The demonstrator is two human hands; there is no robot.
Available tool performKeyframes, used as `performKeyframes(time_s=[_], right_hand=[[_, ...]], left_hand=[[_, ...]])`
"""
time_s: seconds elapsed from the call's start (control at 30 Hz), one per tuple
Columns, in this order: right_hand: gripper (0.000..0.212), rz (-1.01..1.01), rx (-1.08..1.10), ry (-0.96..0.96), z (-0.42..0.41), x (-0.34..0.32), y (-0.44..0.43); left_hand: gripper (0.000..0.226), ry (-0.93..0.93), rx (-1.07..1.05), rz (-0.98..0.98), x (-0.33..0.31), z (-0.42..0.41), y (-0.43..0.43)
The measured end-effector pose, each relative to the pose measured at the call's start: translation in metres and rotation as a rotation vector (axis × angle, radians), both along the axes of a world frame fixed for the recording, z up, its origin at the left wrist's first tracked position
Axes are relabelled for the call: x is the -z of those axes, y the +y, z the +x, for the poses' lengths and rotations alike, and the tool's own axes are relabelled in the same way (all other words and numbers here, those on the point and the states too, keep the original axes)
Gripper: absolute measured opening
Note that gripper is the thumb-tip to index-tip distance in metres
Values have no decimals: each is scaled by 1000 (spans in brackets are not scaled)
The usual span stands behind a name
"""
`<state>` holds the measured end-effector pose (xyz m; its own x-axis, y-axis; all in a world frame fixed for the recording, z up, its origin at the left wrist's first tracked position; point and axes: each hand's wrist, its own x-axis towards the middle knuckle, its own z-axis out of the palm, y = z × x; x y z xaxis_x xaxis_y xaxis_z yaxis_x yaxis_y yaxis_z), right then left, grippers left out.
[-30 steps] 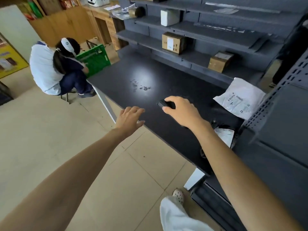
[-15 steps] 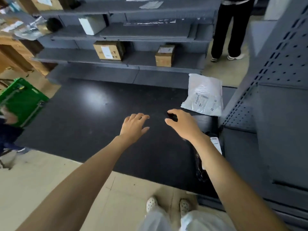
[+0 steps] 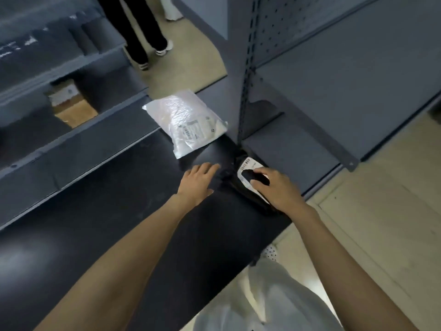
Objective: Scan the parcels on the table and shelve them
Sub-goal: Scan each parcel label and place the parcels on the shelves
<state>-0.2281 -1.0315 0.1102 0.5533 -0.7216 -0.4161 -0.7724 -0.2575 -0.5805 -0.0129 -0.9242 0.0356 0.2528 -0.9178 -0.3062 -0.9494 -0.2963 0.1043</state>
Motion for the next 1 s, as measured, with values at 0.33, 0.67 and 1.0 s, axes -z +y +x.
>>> performKeyframes(time_s=[0.33,0.67,1.0], right_hand=[[40,16,327,57,-83,21,18],[38,71,379,64,-89,34,35],[42,32,230,4,-43,19,59]], left_hand=[[140,-133,394,199,34,-59,-107],[136,-134,380,248,61,-72,-87],[121,-192,277,249,49,-30,-23]])
